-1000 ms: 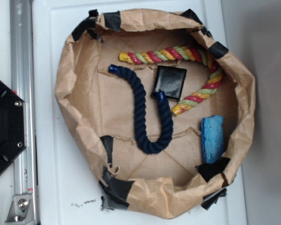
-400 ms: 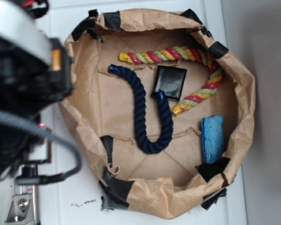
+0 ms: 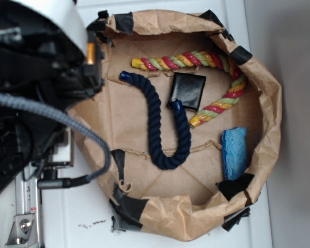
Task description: Grab the blue rope.
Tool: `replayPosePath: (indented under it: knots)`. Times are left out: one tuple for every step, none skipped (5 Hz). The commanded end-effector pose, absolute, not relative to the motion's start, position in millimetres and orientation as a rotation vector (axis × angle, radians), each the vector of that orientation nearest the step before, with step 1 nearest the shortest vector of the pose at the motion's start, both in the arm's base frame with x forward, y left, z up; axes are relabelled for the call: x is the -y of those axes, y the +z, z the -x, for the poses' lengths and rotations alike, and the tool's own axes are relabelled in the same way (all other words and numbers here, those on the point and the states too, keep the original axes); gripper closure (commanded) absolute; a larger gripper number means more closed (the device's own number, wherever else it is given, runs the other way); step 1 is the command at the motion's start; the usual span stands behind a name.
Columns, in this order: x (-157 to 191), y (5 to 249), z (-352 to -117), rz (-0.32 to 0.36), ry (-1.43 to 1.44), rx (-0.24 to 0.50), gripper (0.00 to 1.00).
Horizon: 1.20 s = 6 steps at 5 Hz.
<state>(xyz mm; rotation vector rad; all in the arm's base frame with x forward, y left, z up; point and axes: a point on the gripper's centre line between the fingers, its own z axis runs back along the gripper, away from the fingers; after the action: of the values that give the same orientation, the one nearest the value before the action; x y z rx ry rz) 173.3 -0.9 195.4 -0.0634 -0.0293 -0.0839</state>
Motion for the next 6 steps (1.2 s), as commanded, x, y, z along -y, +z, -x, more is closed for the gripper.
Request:
replayPosePath:
  knots:
    - [-2, 200, -176, 0.062, -0.066, 0.051, 0.0]
    - [-16, 181, -221, 0.062, -0.092, 0.114, 0.0]
    - [-30, 161, -252, 0.045, -0.133, 0.135, 0.0]
    - [-27, 133, -266, 0.029, -0.185, 0.117, 0.0]
    - [6, 88, -267, 0.009, -0.311, 0.003, 0.0]
    - [40, 70, -261, 0.01, -0.404, -0.048, 0.0]
